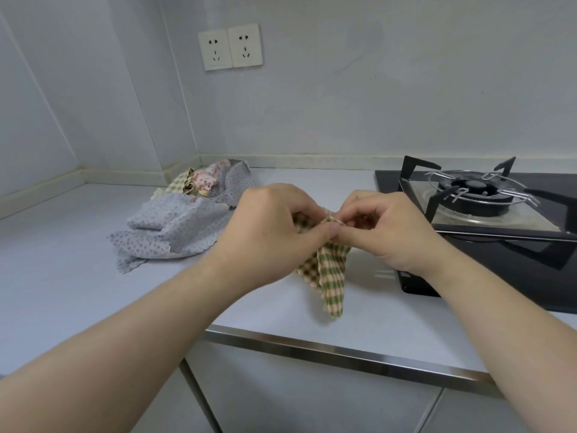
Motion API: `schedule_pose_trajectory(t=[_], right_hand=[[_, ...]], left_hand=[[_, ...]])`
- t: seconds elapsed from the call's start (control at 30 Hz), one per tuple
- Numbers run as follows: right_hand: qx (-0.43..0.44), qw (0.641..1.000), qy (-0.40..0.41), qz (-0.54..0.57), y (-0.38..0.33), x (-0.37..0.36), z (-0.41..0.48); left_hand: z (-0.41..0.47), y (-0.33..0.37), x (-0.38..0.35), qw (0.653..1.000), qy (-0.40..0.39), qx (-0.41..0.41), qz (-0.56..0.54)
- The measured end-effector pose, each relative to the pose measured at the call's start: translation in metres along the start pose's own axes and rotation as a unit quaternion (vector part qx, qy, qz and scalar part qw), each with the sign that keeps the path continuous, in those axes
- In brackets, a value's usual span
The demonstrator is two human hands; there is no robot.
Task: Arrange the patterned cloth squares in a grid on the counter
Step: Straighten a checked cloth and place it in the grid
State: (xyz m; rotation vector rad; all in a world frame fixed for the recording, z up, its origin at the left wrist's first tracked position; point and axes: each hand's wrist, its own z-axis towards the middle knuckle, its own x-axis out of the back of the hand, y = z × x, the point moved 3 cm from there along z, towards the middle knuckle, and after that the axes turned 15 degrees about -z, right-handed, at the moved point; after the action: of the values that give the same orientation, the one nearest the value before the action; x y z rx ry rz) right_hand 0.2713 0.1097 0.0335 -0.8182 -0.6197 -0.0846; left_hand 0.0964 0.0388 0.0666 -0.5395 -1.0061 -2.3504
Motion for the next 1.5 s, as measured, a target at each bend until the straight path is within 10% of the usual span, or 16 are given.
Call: schedule_pose_trajectory(t=[0.4,0.67,1.13,1.3,1.5], right_hand=[[-0.010,0.985,-0.071,-0.158,0.003,-0.001,-0.001],[0.018,0.985,-0.159,-0.057,-0.005,-0.005,-0.004],[0.002,0.978,-0.204,-0.042,-0.010,-0.008,-0.008],[0.019,0.988,-0.146,-0.054,-0.007,-0.008,-0.006],[0.127,0.950,0.147,-0.245,-0.007,0.009,-0.004]], left_hand=[[0.010,-0.010,0.023,0.969,0.047,0.132,-0.203],[0.016,-0.050,0.035,0.922,0.039,0.255,-0.289],[0.013,-0.059,0.023,0.976,0.045,0.163,-0.134],[0.013,-0.047,0.028,0.975,0.051,0.138,-0.165],[0.011,-0.047,0.020,0.947,0.051,0.147,-0.280]])
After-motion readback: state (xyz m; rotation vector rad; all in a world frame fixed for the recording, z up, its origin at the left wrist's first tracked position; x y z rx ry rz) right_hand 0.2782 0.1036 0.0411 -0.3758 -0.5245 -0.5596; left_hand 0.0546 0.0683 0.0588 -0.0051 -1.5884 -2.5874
